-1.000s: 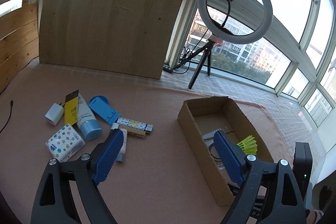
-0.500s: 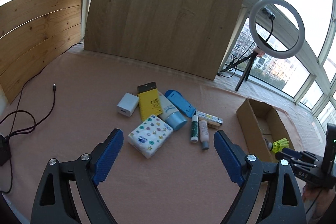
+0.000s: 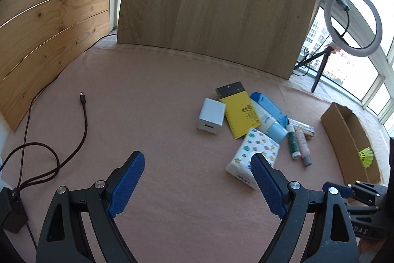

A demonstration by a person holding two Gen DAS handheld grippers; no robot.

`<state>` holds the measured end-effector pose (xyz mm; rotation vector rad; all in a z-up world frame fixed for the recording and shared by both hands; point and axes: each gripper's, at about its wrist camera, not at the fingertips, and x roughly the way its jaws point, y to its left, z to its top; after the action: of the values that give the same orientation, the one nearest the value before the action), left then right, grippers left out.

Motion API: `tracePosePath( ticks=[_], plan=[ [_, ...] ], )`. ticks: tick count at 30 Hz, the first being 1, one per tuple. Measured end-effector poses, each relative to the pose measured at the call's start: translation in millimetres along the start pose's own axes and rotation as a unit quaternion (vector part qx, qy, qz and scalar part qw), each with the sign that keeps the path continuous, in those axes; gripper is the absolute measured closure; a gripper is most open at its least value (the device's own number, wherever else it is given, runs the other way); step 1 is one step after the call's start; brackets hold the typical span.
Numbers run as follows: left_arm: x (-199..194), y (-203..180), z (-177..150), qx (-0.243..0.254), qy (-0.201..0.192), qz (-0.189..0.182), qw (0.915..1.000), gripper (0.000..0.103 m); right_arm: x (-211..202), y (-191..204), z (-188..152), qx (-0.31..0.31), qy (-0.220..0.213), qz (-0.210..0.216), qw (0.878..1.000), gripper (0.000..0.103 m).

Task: Organize objects
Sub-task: 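Move both grippers toward the white Vinda tissue pack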

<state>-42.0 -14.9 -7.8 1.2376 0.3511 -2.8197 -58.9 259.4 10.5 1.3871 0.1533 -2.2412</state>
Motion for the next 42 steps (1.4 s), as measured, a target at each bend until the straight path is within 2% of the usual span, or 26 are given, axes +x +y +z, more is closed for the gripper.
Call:
tracePosePath(
  ticks=[4,6,9,15,17,18,22,24,27,29,30,32,35,38,42],
  plan=[
    [51.4,11.1,8.7,0.006,0.032,0.034,0.9989,0.013,19.7,17.4,-1.2,-0.003,0.021,0.004,1.0,0.065],
    [69.1,7.9,9.9,0.021,0.049,0.028,0.9982,0.013,22.3,19.9,-0.3,-0.006,0.023,-0.003,1.0,0.065],
    [77.5,-5.9,5.9,0.048,0.056,-0.002,0.9973,0.013,24.9,15.8,5.9,-0.007,0.019,-0.014,1.0,0.065],
    [72.3,-42.1,-11.1,0.103,0.057,-0.026,0.9927,0.013,46.4,1.1,32.5,-0.003,-0.001,-0.027,1.0,0.065],
    [70.9,-48.4,-15.6,0.101,0.055,0.001,0.9934,0.014,49.0,5.0,37.4,-0.019,-0.002,-0.024,1.0,0.065],
    [67.9,-50.6,-17.9,0.092,0.056,0.002,0.9942,0.014,48.7,5.1,37.3,-0.024,-0.002,-0.022,0.999,0.065],
    [55.1,-50.3,-32.5,0.044,0.085,0.0,0.9954,0.017,41.4,-0.1,24.1,-0.038,0.007,0.006,0.999,0.064],
    [37.7,-56.5,-53.1,0.036,0.097,0.006,0.9946,0.019,34.6,0.7,12.8,-0.064,0.014,0.015,0.998,0.064],
    [11.4,-67.2,-83.4,0.05,0.122,0.0,0.9912,0.019,23.2,0.5,-5.9,-0.103,0.029,0.031,0.994,0.065],
    [-2.8,-76.9,-98.8,0.08,0.137,-0.035,0.9867,0.018,16.1,-5.8,-16.5,-0.114,0.033,0.044,0.992,0.065],
    [-9.0,-78.8,-102.7,0.093,0.135,-0.04,0.9856,0.018,12.8,-10.0,-20.1,-0.112,0.033,0.045,0.992,0.064],
    [-15.9,-72.8,-102.2,0.097,0.123,-0.014,0.9876,0.018,4.0,-18.9,-25.5,-0.099,0.026,0.027,0.994,0.064],
    [-13.6,-48.8,-85.0,0.057,0.109,0.008,0.9924,0.017,-13.3,-25.9,-34.1,-0.08,0.006,0.02,0.997,0.064],
    [-2.4,-29.0,-59.6,0.023,0.087,0.015,0.9958,0.017,-15.8,-14.4,-49.5,-0.083,0.033,0.056,0.994,0.061],
    [22.2,-29.4,-36.5,0.03,0.073,-0.011,0.9969,0.015,-10.6,13.2,-72.6,-0.066,0.061,0.109,0.99,0.058]
  ],
)
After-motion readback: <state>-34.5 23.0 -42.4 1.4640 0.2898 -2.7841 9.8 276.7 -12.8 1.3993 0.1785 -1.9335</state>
